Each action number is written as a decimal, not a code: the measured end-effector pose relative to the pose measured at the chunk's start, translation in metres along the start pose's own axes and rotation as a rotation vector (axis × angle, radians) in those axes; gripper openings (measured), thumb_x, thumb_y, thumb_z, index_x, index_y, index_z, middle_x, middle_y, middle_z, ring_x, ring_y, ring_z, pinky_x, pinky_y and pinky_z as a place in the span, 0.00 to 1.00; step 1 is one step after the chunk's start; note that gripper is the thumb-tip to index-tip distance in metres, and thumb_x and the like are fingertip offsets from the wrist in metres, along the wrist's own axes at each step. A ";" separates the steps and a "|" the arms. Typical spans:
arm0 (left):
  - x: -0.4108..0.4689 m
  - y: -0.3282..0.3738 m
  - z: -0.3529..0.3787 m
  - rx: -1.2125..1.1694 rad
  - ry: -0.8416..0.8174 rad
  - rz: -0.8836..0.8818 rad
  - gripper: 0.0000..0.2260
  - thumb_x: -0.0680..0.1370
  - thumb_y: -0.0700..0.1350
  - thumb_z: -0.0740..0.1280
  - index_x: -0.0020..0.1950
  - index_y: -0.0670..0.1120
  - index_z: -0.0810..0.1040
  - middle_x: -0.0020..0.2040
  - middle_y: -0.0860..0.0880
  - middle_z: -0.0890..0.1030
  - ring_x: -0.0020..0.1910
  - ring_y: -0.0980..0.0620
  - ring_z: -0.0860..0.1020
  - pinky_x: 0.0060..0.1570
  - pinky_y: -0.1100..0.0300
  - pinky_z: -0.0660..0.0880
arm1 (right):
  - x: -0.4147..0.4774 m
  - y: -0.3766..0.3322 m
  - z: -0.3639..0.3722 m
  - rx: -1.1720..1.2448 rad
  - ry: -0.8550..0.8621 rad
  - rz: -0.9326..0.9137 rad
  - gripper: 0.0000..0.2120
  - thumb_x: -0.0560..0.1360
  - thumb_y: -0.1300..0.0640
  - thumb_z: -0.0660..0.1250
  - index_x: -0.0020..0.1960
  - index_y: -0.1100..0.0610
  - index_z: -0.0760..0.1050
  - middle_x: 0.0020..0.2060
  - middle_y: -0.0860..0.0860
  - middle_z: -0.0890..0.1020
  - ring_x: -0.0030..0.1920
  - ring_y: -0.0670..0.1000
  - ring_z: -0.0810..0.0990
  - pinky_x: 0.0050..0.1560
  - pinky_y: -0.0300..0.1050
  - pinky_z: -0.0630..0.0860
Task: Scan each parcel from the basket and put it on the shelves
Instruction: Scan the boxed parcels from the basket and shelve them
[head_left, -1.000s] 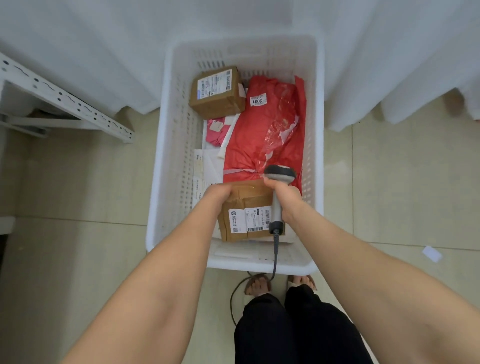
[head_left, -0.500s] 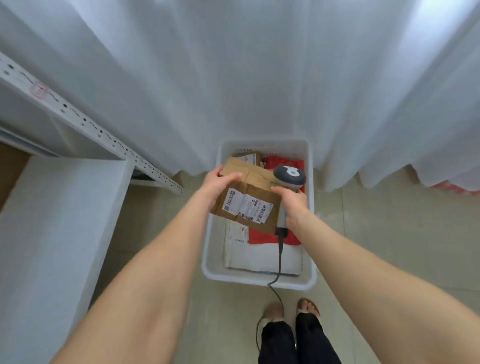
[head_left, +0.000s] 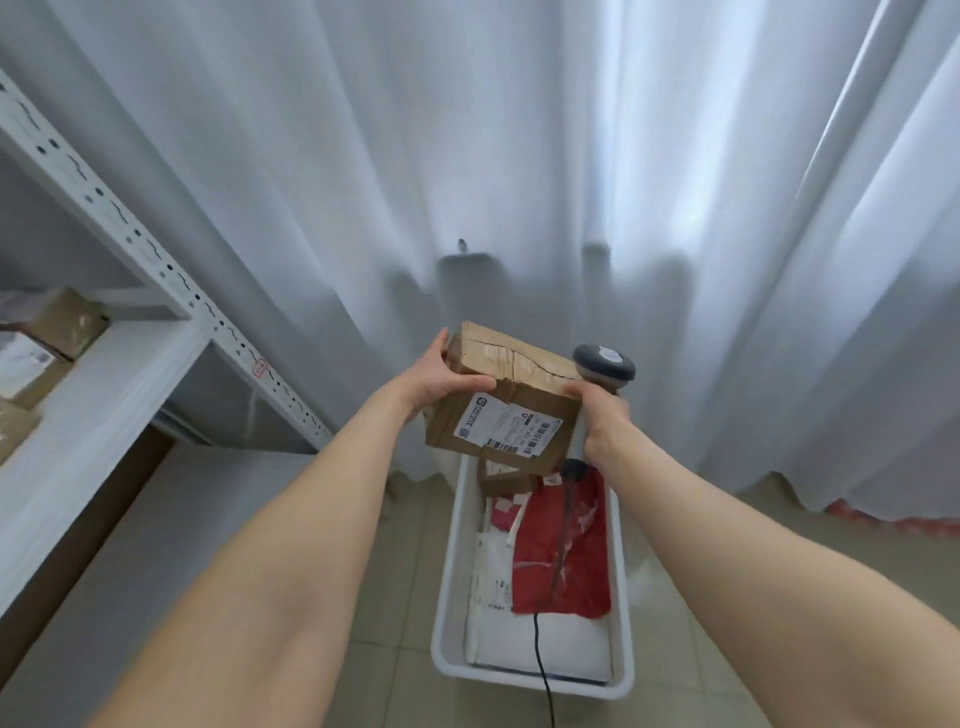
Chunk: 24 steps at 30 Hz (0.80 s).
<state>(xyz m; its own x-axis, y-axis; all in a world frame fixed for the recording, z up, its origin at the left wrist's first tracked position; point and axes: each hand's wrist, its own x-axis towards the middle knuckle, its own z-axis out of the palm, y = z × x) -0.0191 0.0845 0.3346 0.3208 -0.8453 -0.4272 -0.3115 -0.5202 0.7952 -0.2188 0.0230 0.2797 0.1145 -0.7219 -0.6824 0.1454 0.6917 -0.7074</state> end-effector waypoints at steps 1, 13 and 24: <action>-0.006 0.009 -0.005 0.014 -0.013 0.011 0.53 0.68 0.46 0.78 0.79 0.50 0.42 0.77 0.46 0.60 0.72 0.47 0.65 0.67 0.52 0.64 | -0.007 -0.009 0.002 0.001 -0.012 -0.022 0.16 0.71 0.61 0.72 0.58 0.56 0.74 0.51 0.57 0.84 0.51 0.59 0.83 0.57 0.58 0.79; -0.058 0.032 -0.043 -0.079 0.225 0.037 0.48 0.66 0.56 0.76 0.77 0.58 0.48 0.71 0.48 0.67 0.65 0.45 0.72 0.60 0.45 0.74 | -0.070 -0.051 0.020 0.102 -0.117 -0.220 0.19 0.74 0.57 0.72 0.63 0.56 0.74 0.48 0.54 0.84 0.53 0.58 0.83 0.60 0.60 0.77; -0.119 0.003 -0.062 -0.524 0.345 -0.032 0.34 0.69 0.57 0.74 0.70 0.54 0.60 0.54 0.45 0.76 0.48 0.44 0.80 0.34 0.50 0.81 | -0.128 -0.006 0.068 0.251 -0.315 -0.132 0.18 0.73 0.54 0.73 0.62 0.54 0.76 0.50 0.54 0.85 0.50 0.57 0.85 0.56 0.58 0.79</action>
<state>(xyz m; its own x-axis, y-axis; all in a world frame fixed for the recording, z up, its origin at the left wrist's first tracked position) -0.0032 0.1910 0.4148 0.6201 -0.6968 -0.3606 0.1550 -0.3417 0.9269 -0.1674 0.1099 0.3834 0.3685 -0.8010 -0.4718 0.4090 0.5954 -0.6916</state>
